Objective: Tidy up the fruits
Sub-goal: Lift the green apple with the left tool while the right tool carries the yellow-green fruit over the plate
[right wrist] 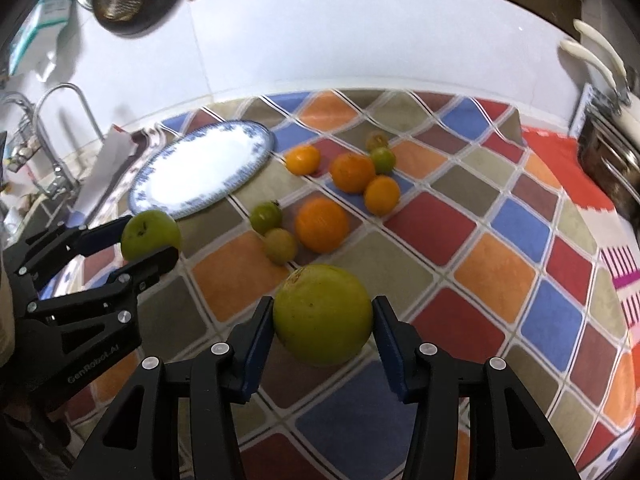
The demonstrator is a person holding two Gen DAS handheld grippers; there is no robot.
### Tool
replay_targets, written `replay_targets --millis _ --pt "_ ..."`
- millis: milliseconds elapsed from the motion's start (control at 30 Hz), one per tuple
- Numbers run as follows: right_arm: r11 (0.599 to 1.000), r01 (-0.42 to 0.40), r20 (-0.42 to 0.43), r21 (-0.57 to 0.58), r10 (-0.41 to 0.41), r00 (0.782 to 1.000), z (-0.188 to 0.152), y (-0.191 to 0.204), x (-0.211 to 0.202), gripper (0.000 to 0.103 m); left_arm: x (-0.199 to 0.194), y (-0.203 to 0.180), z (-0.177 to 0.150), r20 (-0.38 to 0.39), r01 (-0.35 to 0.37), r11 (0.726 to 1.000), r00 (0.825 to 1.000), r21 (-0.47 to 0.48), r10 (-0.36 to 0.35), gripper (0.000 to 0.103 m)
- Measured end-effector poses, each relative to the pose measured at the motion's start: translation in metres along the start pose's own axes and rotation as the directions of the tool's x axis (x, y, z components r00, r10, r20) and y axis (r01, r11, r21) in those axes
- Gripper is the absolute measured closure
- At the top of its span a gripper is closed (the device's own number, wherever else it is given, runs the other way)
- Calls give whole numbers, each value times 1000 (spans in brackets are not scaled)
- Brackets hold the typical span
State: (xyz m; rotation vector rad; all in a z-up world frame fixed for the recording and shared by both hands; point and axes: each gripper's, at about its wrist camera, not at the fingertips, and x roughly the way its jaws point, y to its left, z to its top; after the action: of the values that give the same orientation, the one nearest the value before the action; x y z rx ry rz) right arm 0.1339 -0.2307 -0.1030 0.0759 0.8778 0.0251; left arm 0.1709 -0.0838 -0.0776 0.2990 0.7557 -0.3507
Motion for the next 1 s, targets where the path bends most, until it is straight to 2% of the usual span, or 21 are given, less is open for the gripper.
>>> replay_targets --millis 233,367,500,667,800,933,1000 --pt "994 -76 68 -82 82 994 18 11 -17 53 -29 11 2 33 -70 994 997 -89 73 54" --pt "982 -140 85 -125 151 985 29 20 -20 53 -40 19 3 46 -126 984 990 -123 133 54" --pt "972 -163 96 -167 180 979 41 34 -20 53 -46 35 3 54 -153 978 985 -144 162 54" --pt "970 -172 111 -171 192 975 56 56 -19 53 -49 57 5 90 -152 983 983 -107 161 54" --pt "977 -146 126 -152 166 978 65 72 -18 53 -48 79 13 102 -116 990 987 -85 125 54" --pt "984 -112 139 -136 131 982 79 83 -10 53 -39 95 26 106 -106 991 988 -82 115 54" --pt "984 -122 135 -127 139 981 90 85 -3 53 -35 102 34 106 -100 990 988 -101 111 54"
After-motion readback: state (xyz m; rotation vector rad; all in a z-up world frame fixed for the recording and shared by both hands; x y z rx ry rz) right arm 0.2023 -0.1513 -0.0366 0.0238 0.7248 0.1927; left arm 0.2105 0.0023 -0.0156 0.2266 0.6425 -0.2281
